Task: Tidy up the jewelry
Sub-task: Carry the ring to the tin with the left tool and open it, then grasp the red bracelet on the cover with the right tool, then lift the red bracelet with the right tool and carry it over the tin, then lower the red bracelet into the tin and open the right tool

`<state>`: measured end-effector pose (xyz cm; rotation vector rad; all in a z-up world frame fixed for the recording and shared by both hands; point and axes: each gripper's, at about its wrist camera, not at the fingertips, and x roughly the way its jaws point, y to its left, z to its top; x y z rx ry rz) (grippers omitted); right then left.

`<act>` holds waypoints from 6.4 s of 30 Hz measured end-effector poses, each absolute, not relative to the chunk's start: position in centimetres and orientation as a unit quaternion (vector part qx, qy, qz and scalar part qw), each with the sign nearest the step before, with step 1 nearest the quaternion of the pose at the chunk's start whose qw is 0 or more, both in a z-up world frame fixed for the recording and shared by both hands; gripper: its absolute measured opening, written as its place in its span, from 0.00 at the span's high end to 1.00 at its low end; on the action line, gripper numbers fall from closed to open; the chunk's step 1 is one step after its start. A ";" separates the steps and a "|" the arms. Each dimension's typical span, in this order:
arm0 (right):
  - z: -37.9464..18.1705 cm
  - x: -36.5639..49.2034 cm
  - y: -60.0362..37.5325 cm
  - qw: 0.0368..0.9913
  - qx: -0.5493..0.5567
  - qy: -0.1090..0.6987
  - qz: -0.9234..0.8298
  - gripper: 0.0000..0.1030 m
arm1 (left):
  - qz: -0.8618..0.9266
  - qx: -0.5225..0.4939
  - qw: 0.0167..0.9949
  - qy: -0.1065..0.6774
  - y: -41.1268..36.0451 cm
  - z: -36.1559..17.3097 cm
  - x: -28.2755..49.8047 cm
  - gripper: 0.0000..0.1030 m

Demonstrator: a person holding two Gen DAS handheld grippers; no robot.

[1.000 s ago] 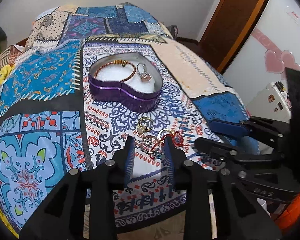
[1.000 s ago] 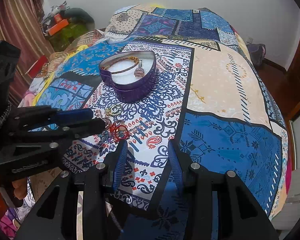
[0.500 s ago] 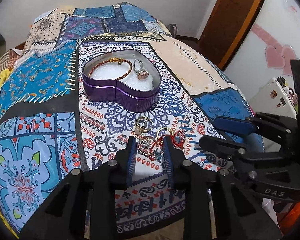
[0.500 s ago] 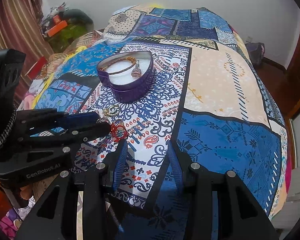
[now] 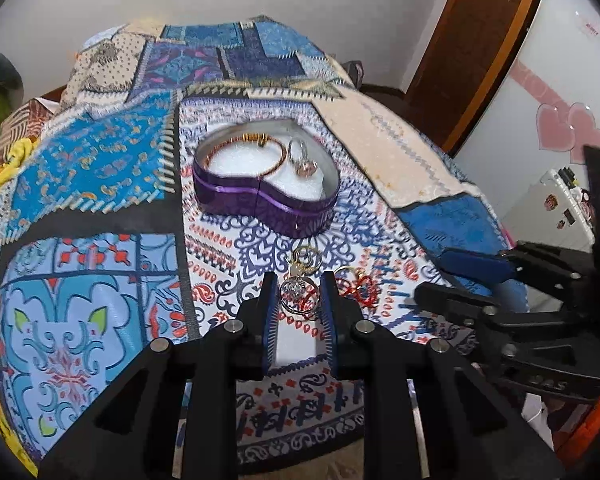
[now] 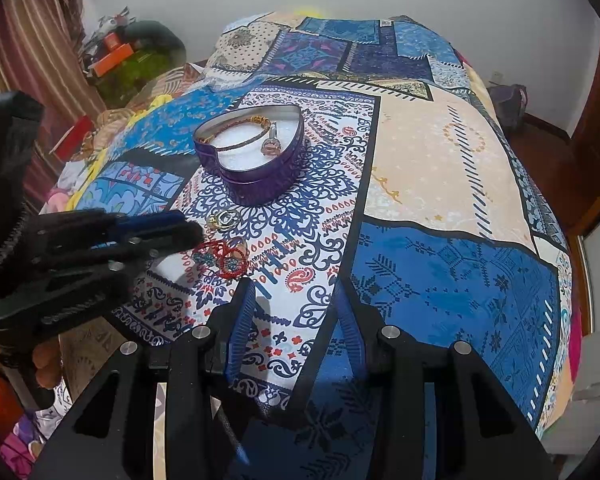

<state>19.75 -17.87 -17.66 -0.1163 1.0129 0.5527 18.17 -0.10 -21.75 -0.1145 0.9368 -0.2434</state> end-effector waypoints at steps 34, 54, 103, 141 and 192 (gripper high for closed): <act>-17.2 19.5 -15.6 0.834 -0.068 0.474 0.273 0.63 | -0.129 -0.043 0.863 0.486 2.6 -22.3 13.5 0.81; -17.6 19.9 -17.2 0.836 -0.049 0.479 0.266 0.63 | -0.115 -0.088 0.845 0.515 3.0 -23.9 17.4 0.81; -12.7 19.1 -15.4 0.869 -0.079 0.390 0.293 0.97 | -0.084 -0.115 0.909 0.392 7.4 -16.5 14.9 1.00; -19.1 23.8 -14.4 0.813 -0.082 0.484 0.314 0.92 | -0.135 -0.084 0.915 0.371 4.0 -15.8 20.2 1.00; -14.7 24.7 -14.8 0.842 -0.088 0.435 0.308 0.93 | -0.151 -0.081 0.916 0.362 3.8 -15.7 23.7 1.00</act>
